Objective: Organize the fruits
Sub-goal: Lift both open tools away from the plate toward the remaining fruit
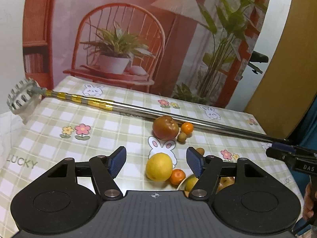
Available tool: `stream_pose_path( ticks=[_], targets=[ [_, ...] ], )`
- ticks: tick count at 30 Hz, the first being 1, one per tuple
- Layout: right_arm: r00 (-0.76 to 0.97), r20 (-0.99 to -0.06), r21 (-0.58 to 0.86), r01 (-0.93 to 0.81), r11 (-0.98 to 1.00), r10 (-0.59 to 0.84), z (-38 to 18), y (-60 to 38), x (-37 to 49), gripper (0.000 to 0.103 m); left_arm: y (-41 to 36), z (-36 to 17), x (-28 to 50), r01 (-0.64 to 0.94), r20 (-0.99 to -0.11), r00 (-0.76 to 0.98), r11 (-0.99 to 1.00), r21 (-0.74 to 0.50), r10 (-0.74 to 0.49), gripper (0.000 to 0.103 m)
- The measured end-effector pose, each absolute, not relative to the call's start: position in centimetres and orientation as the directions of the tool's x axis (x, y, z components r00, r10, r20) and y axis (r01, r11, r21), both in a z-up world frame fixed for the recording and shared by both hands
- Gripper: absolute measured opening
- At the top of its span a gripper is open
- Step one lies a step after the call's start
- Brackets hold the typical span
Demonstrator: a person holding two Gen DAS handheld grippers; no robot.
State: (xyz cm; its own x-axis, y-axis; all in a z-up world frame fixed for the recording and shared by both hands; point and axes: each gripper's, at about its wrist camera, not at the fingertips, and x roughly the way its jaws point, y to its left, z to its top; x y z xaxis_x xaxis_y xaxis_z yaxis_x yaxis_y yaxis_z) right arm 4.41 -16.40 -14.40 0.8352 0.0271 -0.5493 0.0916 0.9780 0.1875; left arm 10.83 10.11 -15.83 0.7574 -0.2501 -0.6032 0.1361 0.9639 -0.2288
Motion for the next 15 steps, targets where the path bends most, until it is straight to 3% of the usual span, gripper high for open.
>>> stream_pose_path(
  ticks=[15],
  targets=[
    [0.809, -0.588, 0.204, 0.158, 0.966, -0.008, -17.0, -19.3, 6.8, 0.048, 1.8, -18.7, 17.0, 0.389, -0.685, 0.638, 0.915, -0.109, -0.352, 0.061]
  ],
)
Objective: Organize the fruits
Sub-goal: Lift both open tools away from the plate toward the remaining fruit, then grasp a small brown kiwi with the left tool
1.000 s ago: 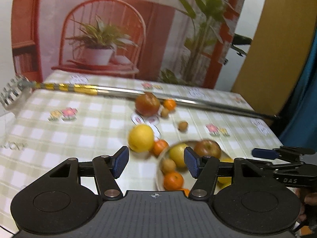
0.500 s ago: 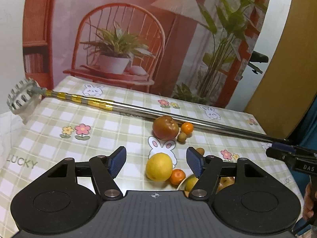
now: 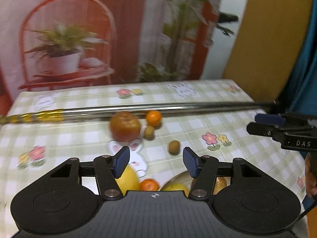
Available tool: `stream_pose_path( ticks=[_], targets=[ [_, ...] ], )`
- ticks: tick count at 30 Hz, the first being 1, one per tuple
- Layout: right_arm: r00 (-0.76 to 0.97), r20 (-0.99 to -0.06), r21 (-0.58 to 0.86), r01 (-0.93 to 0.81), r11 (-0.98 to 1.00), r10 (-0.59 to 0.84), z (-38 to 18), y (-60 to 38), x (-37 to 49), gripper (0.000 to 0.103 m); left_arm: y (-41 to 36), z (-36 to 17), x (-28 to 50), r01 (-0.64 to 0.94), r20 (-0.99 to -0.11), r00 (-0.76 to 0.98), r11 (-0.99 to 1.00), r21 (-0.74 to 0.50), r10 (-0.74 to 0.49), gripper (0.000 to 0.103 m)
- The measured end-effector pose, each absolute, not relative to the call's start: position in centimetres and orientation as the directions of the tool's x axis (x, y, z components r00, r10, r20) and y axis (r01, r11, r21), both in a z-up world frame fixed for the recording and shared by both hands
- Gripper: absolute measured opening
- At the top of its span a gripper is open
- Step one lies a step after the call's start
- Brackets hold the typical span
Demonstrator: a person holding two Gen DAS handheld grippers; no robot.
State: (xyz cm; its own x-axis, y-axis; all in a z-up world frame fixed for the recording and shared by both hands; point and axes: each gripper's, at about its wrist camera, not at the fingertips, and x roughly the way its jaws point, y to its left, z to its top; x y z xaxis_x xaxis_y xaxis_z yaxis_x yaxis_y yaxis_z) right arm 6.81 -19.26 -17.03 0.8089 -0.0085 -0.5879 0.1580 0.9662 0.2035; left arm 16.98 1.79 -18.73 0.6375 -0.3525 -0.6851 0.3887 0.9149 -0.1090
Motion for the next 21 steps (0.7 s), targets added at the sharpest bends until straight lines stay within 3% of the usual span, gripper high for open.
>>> stream_pose_path(
  ticks=[8, 21],
  targets=[
    [0.795, -0.606, 0.279, 0.213, 0.937, -0.001, -19.1, -21.3, 6.6, 0.048, -2.3, -23.2, 22.5, 0.408, -0.775, 0.506, 0.897, -0.171, -0.378, 0.049],
    [0.782, -0.623, 0.328, 0.255, 0.910, 0.006, -21.2, -22.9, 5.9, 0.048, -5.5, -26.2, 26.3, 0.405, -0.815, 0.462, 0.901, -0.157, -0.350, 0.046]
  ],
)
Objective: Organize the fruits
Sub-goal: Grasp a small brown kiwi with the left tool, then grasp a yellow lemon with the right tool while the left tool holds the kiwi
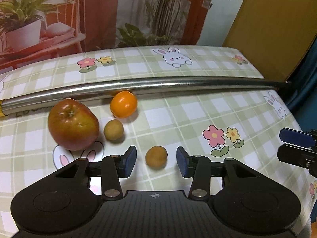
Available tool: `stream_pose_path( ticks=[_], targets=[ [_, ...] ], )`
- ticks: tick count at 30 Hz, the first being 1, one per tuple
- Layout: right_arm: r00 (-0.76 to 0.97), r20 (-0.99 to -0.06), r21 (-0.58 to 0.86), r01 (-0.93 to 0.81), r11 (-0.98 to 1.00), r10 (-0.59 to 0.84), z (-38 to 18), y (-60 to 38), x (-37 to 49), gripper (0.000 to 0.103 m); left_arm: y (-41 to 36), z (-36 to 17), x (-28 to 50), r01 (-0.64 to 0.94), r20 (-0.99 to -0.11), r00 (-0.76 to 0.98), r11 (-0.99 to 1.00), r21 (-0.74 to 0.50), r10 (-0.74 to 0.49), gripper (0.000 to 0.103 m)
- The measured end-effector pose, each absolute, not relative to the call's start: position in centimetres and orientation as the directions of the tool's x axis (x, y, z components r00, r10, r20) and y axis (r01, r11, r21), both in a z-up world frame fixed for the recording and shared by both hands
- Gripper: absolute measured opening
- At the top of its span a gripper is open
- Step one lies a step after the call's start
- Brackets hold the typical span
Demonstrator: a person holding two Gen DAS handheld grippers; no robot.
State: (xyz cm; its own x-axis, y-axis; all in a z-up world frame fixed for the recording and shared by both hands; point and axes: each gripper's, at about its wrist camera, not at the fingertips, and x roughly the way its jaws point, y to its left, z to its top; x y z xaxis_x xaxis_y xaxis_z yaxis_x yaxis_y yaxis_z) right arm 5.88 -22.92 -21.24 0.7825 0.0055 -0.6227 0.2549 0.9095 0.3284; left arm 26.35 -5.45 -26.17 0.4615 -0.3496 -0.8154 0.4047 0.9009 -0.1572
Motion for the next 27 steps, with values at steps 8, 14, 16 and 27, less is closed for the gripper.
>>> stream_pose_path(
  ticks=[8, 14, 16, 27],
  targets=[
    [0.782, -0.624, 0.339, 0.263, 0.903, 0.007, -21.5, -23.1, 5.6, 0.048, -6.0, -27.1, 26.7, 0.409, -0.834, 0.440, 0.901, -0.144, -0.333, 0.028],
    [0.780, -0.625, 0.353, 0.258, 0.899, 0.021, -21.4, -22.9, 5.6, 0.048, -4.8, -26.3, 25.7, 0.400, -0.815, 0.467, 0.904, -0.152, -0.344, 0.028],
    [0.779, -0.626, 0.350, 0.251, 0.902, 0.026, -21.3, -22.5, 5.7, 0.048, -3.9, -25.5, 25.1, 0.389, -0.800, 0.482, 0.905, -0.169, -0.357, 0.028],
    [0.753, -0.651, 0.299, 0.143, 0.944, 0.092, -20.3, -18.0, 8.6, 0.048, 3.5, -20.5, 19.7, 0.299, -0.722, 0.596, 0.931, -0.209, -0.353, 0.028]
  ],
)
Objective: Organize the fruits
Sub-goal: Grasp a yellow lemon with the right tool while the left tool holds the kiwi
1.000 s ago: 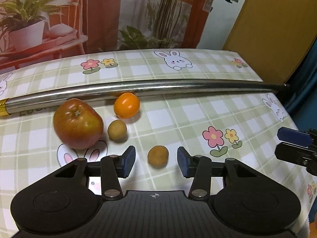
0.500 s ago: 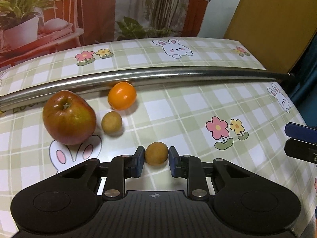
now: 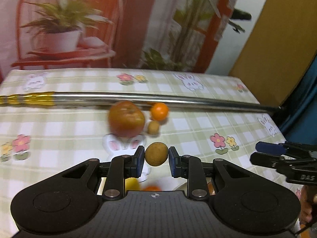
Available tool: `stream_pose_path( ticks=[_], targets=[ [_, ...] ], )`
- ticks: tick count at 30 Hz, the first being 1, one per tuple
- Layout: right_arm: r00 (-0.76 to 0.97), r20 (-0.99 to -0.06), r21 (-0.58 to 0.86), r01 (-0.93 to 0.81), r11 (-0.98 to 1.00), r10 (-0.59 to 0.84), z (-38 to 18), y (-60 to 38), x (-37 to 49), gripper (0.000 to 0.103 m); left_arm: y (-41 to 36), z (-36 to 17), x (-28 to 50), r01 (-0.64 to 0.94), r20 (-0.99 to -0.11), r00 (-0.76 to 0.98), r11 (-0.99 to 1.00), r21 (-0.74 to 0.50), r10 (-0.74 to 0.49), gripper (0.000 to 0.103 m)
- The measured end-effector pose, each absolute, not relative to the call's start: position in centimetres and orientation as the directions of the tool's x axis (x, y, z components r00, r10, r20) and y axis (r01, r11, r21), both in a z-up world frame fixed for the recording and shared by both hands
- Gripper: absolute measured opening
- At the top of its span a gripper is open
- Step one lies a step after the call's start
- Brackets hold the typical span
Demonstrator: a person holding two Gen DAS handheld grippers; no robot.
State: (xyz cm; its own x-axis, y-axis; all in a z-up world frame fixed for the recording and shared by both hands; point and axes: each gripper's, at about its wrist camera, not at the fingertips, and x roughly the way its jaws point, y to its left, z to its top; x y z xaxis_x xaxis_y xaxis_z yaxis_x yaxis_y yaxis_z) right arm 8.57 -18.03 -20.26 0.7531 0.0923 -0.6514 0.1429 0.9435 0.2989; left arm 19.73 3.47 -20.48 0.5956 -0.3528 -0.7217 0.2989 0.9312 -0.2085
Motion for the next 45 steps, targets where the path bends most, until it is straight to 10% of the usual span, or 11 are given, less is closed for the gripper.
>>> stream_pose_path(
  ticks=[21, 45],
  targets=[
    [0.630, -0.731, 0.255, -0.106, 0.961, 0.263, -20.0, -4.7, 18.1, 0.048, 16.7, -19.6, 12.0, 0.085, -0.677, 0.703, 0.971, -0.223, -0.217, 0.028],
    [0.477, -0.845, 0.279, 0.008, 0.960, 0.242, -24.5, -2.5, 23.9, 0.055, 19.0, -21.4, 9.8, 0.064, -0.646, 0.725, 0.957, -0.284, -0.240, 0.028]
  ],
)
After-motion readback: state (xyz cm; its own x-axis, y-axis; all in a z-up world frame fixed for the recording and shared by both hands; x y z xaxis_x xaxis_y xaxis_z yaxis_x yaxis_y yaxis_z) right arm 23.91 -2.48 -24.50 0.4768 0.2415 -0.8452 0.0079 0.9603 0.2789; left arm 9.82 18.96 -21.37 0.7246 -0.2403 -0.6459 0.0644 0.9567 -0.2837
